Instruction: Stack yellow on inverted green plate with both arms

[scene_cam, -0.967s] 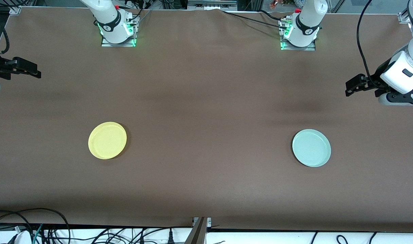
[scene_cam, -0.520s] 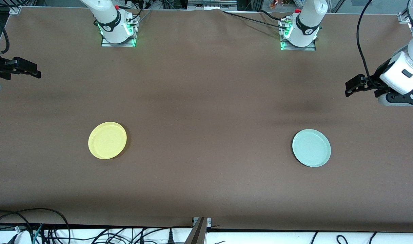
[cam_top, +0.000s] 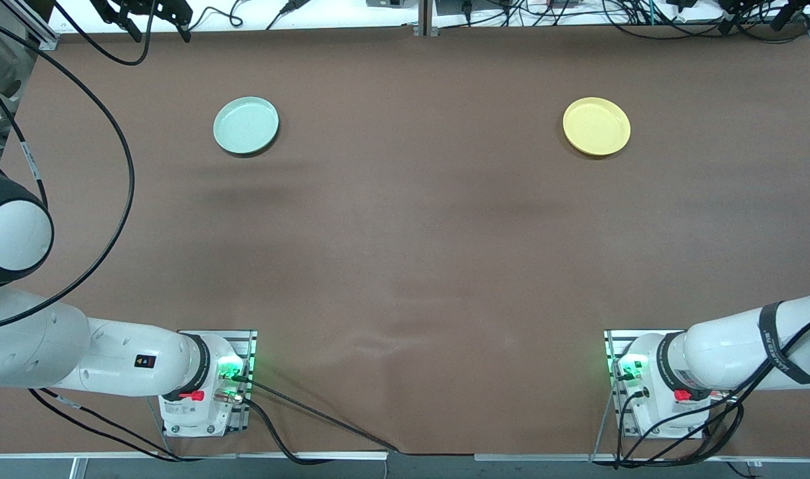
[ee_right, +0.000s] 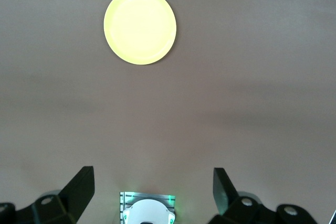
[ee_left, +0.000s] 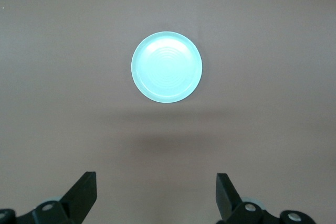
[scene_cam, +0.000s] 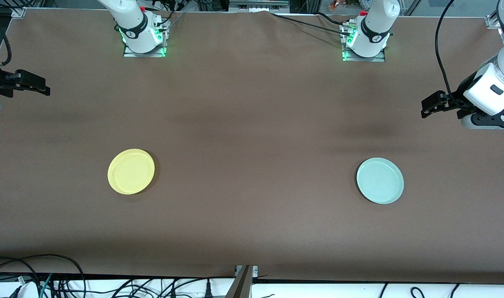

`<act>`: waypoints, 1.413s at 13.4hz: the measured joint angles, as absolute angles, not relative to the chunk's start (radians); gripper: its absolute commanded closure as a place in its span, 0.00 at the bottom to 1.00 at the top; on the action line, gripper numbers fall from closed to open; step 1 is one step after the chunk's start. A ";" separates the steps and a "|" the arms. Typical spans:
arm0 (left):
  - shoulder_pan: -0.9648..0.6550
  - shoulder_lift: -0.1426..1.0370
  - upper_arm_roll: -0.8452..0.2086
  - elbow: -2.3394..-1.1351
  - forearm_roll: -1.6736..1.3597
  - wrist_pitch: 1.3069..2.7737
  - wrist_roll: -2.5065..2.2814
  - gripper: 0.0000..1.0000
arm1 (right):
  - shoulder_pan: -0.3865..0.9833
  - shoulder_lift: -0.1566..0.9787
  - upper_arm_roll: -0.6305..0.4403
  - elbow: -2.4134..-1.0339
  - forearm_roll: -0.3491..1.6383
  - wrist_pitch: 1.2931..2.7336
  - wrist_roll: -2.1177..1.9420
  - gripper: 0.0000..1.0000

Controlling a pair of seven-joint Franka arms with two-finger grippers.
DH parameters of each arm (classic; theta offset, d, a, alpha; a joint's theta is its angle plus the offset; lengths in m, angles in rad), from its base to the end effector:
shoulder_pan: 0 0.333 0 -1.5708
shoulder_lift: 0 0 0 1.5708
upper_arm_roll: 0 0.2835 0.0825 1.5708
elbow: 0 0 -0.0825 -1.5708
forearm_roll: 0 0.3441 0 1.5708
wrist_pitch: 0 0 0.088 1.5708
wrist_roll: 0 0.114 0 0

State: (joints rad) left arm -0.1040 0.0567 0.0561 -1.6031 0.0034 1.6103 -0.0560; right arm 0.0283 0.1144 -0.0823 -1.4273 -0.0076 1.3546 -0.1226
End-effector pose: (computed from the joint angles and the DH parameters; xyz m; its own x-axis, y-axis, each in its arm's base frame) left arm 0.5301 -0.0258 0.5448 0.9988 0.0081 -0.0489 0.0076 -0.9999 -0.0093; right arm 0.5204 -0.0266 0.5695 0.9802 0.0666 -0.1863 0.0667 -0.9978 -0.0059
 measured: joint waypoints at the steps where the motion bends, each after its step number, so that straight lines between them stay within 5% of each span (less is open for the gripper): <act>1: -0.104 0.057 0.056 -1.603 0.003 1.610 -0.056 0.00 | 0.028 0.114 -0.082 -1.427 -0.008 1.355 -0.123 0.00; 19: -0.104 0.074 0.054 -1.583 0.004 1.618 -0.056 0.00 | 0.028 0.114 -0.082 -1.427 -0.008 1.355 -0.123 0.00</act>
State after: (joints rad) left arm -0.1040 0.0743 0.0543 -1.5833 0.0035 1.6179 -0.0556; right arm 0.0283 0.1144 -0.0824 -1.4273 -0.0076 1.3546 -0.1226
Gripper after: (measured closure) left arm 0.000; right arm 0.000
